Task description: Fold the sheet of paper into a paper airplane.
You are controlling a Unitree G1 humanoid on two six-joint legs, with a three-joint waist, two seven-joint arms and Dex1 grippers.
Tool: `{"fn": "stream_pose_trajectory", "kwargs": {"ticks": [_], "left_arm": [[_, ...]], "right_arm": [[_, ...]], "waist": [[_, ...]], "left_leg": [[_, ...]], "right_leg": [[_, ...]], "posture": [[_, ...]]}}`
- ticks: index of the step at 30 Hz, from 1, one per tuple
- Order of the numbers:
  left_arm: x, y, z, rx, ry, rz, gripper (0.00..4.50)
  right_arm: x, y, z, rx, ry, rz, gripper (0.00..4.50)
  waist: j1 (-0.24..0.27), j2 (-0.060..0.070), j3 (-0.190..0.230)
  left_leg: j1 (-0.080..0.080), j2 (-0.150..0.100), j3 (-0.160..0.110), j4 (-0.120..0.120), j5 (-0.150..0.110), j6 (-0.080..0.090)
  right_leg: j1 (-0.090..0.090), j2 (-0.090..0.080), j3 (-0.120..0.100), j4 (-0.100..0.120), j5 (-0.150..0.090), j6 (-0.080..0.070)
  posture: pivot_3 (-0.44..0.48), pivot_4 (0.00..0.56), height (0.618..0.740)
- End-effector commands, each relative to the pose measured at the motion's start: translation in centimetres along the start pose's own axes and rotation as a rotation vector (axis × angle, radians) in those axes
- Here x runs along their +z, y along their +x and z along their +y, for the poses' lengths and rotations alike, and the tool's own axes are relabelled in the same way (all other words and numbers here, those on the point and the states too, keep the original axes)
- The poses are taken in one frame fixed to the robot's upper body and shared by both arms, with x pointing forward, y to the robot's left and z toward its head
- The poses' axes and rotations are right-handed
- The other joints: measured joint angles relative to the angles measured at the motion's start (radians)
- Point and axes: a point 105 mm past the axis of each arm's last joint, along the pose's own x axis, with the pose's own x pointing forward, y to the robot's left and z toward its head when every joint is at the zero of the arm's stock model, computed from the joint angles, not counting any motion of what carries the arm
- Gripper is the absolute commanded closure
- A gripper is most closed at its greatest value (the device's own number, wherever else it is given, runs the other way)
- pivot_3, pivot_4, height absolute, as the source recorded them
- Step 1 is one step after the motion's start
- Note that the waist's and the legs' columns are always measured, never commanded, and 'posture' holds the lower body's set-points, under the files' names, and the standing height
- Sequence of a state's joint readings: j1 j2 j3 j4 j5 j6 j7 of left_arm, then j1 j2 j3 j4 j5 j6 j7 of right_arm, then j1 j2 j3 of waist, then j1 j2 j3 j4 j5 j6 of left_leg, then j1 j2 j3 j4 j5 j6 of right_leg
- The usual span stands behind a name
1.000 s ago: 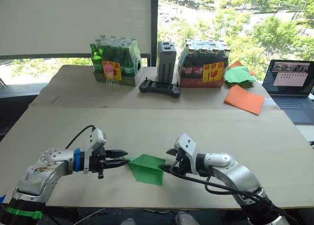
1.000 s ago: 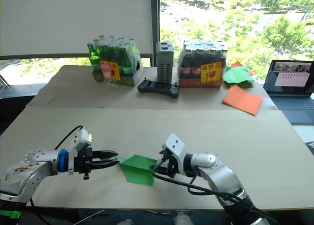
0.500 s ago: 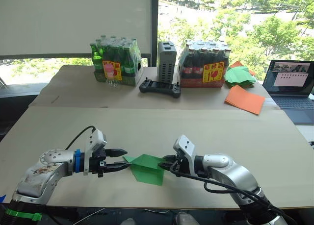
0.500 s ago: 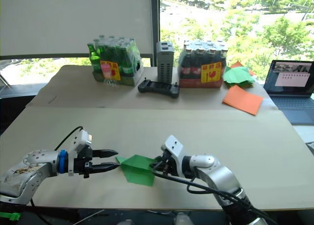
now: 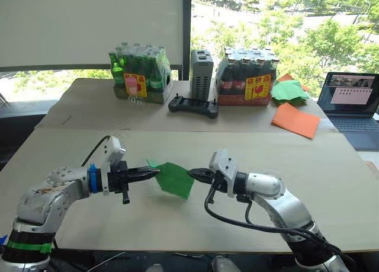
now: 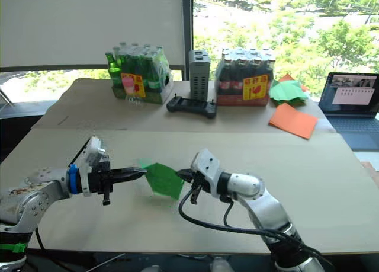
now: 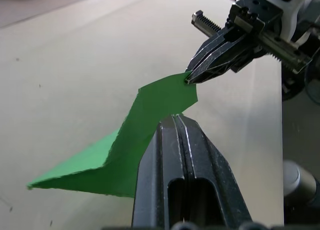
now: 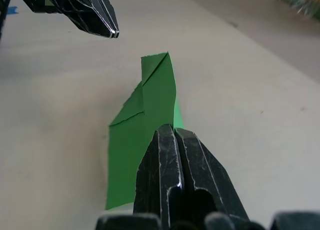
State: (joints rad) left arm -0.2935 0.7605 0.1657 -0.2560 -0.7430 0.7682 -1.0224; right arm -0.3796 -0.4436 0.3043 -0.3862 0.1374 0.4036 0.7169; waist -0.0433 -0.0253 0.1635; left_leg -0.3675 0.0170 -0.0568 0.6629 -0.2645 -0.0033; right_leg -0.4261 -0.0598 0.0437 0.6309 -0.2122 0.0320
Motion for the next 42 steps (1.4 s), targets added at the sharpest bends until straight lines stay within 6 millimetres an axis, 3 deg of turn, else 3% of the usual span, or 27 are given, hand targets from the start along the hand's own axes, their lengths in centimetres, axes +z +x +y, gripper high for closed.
{"fn": "stream_pose_trajectory", "kwargs": {"ticks": [1, 4, 6, 9, 13, 19, 23, 28, 31, 33, 36, 42], "left_arm": [[3.1, -0.7, 0.1, 0.005, -0.034, -0.133, 4.46], [3.5, -0.8, 0.0, 0.002, -0.056, -0.149, 4.46], [3.4, -0.7, -0.1, -0.004, -0.063, -0.14, 4.46], [3.3, -0.8, 0.0, 0.006, -0.07, -0.138, 4.46], [3.1, -0.8, 0.2, 0.018, -0.068, -0.128, 4.46], [2.8, -0.7, 0.3, 0.019, -0.065, -0.119, 4.46], [2.5, -0.7, 0.3, 0.018, -0.059, -0.108, 4.5], [2.2, -0.6, 0.3, 0.018, -0.055, -0.097, 4.5], [2.0, -0.5, 0.4, 0.016, -0.051, -0.088, 4.5], [1.8, -0.3, 0.3, 0.009, -0.053, -0.083, 4.5], [1.6, -0.1, 0.2, 0.002, -0.051, -0.077, 4.5], [1.6, -0.1, 0.2, 0.007, -0.045, -0.075, 4.5]], "right_arm": [[2.6, 0.2, 0.1, -0.055, -0.363, -0.081, 4.5], [1.9, 0.4, -0.1, -0.12, -0.605, -0.043, 4.5], [0.2, 0.6, 0.3, -0.109, -0.738, 0.023, 4.5], [-2.1, 0.8, 2.4, 0.009, -0.887, 0.066, 4.5], [-4.0, 0.6, 5.2, 0.151, -0.939, 0.047, 4.5], [-5.4, 0.2, 5.5, 0.214, -0.92, 0.065, 4.5], [-4.7, 0.1, 5.3, 0.197, -0.801, 0.049, 3.34], [-2.6, -0.3, 5.4, 0.216, -0.62, -0.003, 1.56], [-1.7, -0.3, 4.7, 0.19, -0.472, -0.004, 1.56], [-1.1, 0.0, 4.3, 0.17, -0.262, -0.007, 1.56], [-0.8, 0.4, 4.9, 0.223, -0.004, 0.012, 2.38], [-1.8, 0.7, 5.5, 0.249, 0.077, 0.094, 4.46]], "waist": [[-0.001, 0.0, 0.0], [-0.002, 0.0, 0.0], [-0.001, 0.0, 0.0], [0.0, 0.0, 0.0], [-0.002, -0.001, 0.0], [-0.001, -0.001, 0.0], [0.0, -0.001, 0.001], [-0.001, -0.001, 0.001], [0.0, -0.001, 0.001], [0.0, -0.001, 0.001], [0.001, -0.001, 0.001], [0.002, -0.001, 0.001]], "left_leg": [[0.0, 0.0, 0.0, 0.0, 0.0, 0.0], [0.0, 0.0, 0.0, 0.0, 0.0, 0.0], [0.0, 0.0, 0.0, 0.0, 0.0, 0.0], [0.0, -0.001, 0.0, 0.0, 0.0, -0.001], [0.0, -0.001, 0.0, 0.0, 0.0, -0.001], [0.002, 0.0, 0.0, 0.0, 0.0, -0.001], [0.001, -0.001, 0.0, 0.0, 0.0, -0.001], [0.001, 0.0, 0.0, 0.0, 0.0, -0.001], [0.001, 0.0, 0.0, 0.0, 0.0, -0.001], [0.002, 0.0, 0.0, 0.0, 0.0, -0.001], [0.002, 0.0, 0.0, 0.0, 0.0, -0.001], [0.001, -0.001, 0.0, 0.0, 0.0, -0.001]], "right_leg": [[0.0, 0.0, 0.0, 0.0, 0.0, 0.0], [0.0, 0.0, 0.0, 0.0, 0.0, 0.0], [0.0, 0.0, 0.0, 0.0, 0.0, 0.0], [0.0, 0.0, 0.0, 0.0, 0.0, 0.0], [0.0, 0.0, 0.001, 0.0, 0.0, -0.001], [0.001, 0.0, 0.001, 0.0, 0.0, -0.001], [0.001, 0.0, 0.001, 0.0, 0.001, -0.001], [0.001, 0.0, 0.001, 0.0, 0.001, -0.001], [0.002, 0.0, 0.001, 0.0, 0.001, -0.001], [0.002, 0.0, 0.001, 0.0, 0.001, -0.001], [0.002, 0.0, 0.001, 0.0, 0.001, -0.001], [0.001, 0.0, 0.0, 0.0, 0.001, -0.001]], "posture": [[0.0, 0.15, 0.74], [0.0, 0.15, 0.74], [0.0, 0.15, 0.74], [0.0, 0.15, 0.74], [0.0, 0.15, 0.74], [0.0, 0.15, 0.74], [0.0, 0.15, 0.74], [0.0, 0.15, 0.74], [0.0, 0.15, 0.74], [0.0, 0.15, 0.74], [0.0, 0.15, 0.74], [0.0, 0.15, 0.74]]}}
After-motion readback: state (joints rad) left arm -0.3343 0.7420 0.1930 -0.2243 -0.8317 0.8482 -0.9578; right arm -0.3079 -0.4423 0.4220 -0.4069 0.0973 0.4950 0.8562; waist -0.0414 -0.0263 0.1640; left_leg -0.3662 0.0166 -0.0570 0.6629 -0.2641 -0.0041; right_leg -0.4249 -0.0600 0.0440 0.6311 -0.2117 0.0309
